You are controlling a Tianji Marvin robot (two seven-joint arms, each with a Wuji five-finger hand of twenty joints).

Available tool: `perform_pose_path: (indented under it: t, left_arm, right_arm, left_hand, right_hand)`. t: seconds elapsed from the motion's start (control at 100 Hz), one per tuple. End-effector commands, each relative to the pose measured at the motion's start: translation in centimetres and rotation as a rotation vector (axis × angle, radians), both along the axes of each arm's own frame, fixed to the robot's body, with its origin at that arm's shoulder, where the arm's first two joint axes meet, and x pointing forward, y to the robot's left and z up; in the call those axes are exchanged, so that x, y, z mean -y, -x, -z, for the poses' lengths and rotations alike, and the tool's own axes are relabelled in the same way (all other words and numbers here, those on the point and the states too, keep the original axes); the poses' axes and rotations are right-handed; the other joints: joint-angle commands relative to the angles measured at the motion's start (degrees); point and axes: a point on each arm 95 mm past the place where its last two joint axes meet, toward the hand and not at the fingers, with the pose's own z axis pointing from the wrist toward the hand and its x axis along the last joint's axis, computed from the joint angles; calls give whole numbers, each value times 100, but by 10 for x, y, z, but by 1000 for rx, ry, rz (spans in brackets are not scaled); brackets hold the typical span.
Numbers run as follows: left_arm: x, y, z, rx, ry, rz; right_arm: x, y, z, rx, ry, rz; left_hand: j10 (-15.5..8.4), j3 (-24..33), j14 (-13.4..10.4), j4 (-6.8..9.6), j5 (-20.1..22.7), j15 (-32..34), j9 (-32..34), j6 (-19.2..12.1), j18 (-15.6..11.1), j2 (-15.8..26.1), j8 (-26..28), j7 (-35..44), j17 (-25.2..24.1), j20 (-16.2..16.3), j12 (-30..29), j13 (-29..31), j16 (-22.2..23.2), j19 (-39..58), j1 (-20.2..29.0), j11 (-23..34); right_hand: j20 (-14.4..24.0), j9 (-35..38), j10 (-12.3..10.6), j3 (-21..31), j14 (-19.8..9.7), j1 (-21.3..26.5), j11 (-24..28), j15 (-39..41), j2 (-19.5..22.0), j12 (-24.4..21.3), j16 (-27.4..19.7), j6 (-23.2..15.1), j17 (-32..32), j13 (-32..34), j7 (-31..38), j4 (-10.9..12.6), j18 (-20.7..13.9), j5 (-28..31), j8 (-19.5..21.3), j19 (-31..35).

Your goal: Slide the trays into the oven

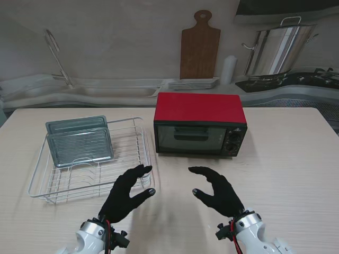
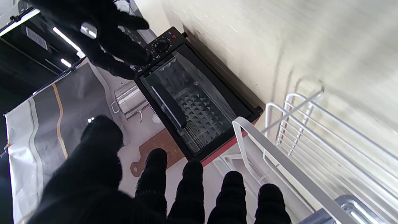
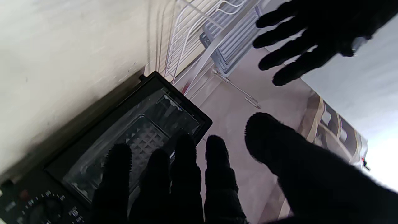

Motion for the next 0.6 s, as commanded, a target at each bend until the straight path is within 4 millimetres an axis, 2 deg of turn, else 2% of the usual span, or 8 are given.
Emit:
perform_pose_path:
  t: [0.0, 0.13, 0.35, 0.52, 0.59]
  left_arm:
    - [3, 6, -1, 10, -8, -3]
    - [2, 9, -3, 36, -43, -12]
    - [1, 10, -2, 45, -44, -7]
    - [1, 10, -2, 47, -44, -5]
    - [0, 10, -1, 49, -41, -11]
  right_arm:
    - [-3, -8, -14, 28, -12, -10]
    - [-7, -20, -27, 103, 80, 0]
    - [-17, -38, -46, 234, 216, 31]
    - [-26, -57, -50, 294, 378, 59]
    - [-30, -65, -49, 304, 438, 73]
  left_hand:
    - [36, -176, 30, 165, 114, 22, 78, 9, 61, 113, 82, 45, -69, 193, 65, 89, 73, 161, 50, 28]
    - [61, -188, 12, 167, 132, -1, 186, 13, 61, 120, 92, 14, -82, 215, 69, 82, 66, 131, 43, 38]
    - [42, -199, 0, 168, 166, -44, 186, 11, 52, 114, 111, -24, -105, 206, 66, 66, 32, 54, 51, 32]
    - [-4, -214, -6, 169, 174, -55, 79, 5, 50, 128, 122, -48, -93, 172, 44, 65, 16, 0, 45, -19]
    - [78, -213, 13, 171, 190, -44, 273, 16, 61, 118, 127, -52, -83, 163, 83, 85, 19, -11, 58, 73]
  right_hand:
    - [125, -219, 230, -189, 108, -158, 578, 246, 29, 296, 153, 92, 76, 152, -37, -171, -12, 189, 136, 156]
    - [189, -144, 345, -237, 242, -166, 909, 595, 66, 390, 339, 174, 187, 251, -118, -172, 19, 399, 327, 246]
    - [209, -81, 385, -190, 295, -189, 972, 659, 57, 401, 368, 196, 266, 333, -158, -146, 29, 482, 409, 273]
    - [185, -215, 305, -216, 245, -290, 906, 568, 184, 370, 328, 160, 244, 262, -300, -124, -36, 291, 415, 203]
    - [167, -259, 270, -268, 205, -309, 888, 517, 243, 360, 303, 137, 239, 247, -347, -97, -45, 216, 421, 159]
